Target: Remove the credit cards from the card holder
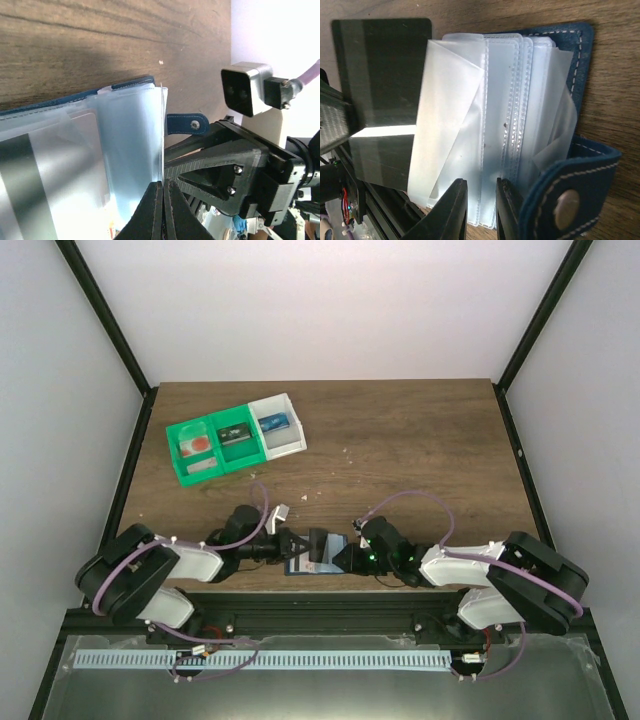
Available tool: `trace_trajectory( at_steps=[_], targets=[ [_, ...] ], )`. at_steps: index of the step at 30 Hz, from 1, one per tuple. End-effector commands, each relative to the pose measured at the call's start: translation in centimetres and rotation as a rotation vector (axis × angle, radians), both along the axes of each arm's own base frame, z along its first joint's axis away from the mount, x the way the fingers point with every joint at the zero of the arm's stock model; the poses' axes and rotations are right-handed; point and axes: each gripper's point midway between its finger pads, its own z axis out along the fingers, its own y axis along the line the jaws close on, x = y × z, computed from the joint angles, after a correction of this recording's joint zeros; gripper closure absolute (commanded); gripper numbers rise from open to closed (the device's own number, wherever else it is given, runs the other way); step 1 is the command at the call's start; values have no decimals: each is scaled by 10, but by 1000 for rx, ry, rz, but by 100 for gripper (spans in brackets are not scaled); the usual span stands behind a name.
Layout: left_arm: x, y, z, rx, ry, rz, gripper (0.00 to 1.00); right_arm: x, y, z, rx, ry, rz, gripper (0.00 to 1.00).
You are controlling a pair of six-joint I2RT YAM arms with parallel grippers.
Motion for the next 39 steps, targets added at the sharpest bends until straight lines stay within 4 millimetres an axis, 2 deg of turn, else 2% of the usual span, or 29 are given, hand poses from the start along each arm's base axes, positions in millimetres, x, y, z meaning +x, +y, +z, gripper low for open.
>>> trace_trajectory(
  at_steps=[1,5,10,13,18,23,26,30,34,39],
  targets=[
    [0,11,4,12,-28,13,100,-5,-5,-4,-32,-3,14,81],
    [6,24,5,29,-18,59,100,5,0,16,-33,-71,23,81],
    [14,33,19,-3,-22,81,100,27,13,63,-35,-263,80,78],
    [16,33,33,-38,-35,80,100,30,24,90,-31,-437,155,78],
    [13,31,53,-95,-15,83,100,15,45,127,-40,-840,330,77],
    [8,29,75,-153,-4,67,100,-7,49,149,-79,-1250,477,72],
    [5,29,84,-163,2,60,100,-16,49,154,-104,-1396,542,71],
    [2,29,94,-170,1,43,100,-11,49,149,-186,-1480,573,66],
    [-2,28,98,-199,22,39,100,-13,53,139,-266,-1550,613,52],
    [-3,28,97,-203,31,32,100,-9,58,127,-429,-1621,633,56]
  ],
)
